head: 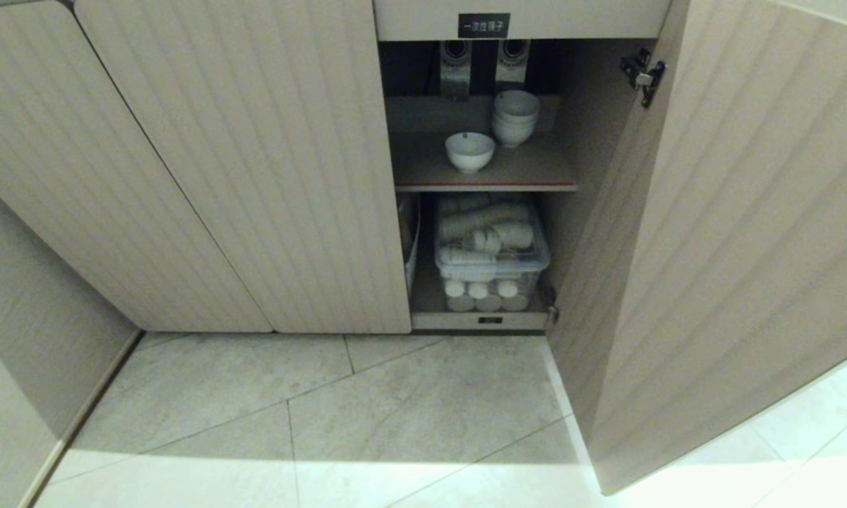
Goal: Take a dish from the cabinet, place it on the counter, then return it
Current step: Close the cabinet door
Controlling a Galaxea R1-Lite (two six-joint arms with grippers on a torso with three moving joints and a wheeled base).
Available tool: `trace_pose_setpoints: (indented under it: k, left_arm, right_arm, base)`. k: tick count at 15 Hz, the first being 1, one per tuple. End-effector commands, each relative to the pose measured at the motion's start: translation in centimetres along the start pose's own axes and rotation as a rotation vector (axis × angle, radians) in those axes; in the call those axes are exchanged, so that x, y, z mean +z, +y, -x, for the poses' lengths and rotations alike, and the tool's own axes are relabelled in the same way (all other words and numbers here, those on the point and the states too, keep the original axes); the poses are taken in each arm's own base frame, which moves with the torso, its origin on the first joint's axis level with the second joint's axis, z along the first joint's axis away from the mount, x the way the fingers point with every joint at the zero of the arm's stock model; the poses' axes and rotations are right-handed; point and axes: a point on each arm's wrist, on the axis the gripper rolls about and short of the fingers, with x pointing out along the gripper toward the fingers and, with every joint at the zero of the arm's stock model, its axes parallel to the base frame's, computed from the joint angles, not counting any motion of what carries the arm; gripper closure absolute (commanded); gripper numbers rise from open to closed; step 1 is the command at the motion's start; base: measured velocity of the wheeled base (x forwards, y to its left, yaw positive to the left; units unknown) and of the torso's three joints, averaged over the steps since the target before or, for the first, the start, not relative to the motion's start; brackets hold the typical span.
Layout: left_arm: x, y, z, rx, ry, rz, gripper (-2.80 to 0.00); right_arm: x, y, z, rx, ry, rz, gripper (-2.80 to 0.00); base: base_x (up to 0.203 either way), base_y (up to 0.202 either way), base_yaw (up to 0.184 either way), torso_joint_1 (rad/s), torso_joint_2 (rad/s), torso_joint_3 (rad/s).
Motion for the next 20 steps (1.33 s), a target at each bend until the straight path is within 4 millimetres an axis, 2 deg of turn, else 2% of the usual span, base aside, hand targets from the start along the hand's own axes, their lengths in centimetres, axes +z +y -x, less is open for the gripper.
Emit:
trace_pose_setpoints:
  k: [1, 6, 12, 20]
  left_arm:
    - [0.0, 0.0, 0.0, 0.000, -0.001, 0.000, 0.00]
    - [0.0, 0.0, 0.0, 0.000, -0.001, 0.000, 0.00]
    - [0.0, 0.0, 0.0, 0.000, -0.001, 0.000, 0.00]
    - [0.0, 0.0, 0.0, 0.000, -0.001, 0.000, 0.00]
  right_arm:
    - [0.6, 0.5, -3.2, -0.006, 0.060, 0.023, 0.00]
    - [2.6, 0.9, -8.4, -0.087, -0.009, 0.041, 0.00]
    - [3.8, 1.1, -10.9, -0.090, -0.077, 0.065, 0.00]
    - [3.8, 1.5, -14.7, -0.006, -0.152, 0.043, 0.00]
  base:
    - [0.000, 0.000, 0.000, 0.000, 0.00, 0.000]
    - [0.000, 0.000, 0.000, 0.000, 0.00, 0.000]
    - [0.000, 0.000, 0.000, 0.000, 0.00, 0.000]
    - [0.000, 0.000, 0.000, 0.000, 0.00, 0.000]
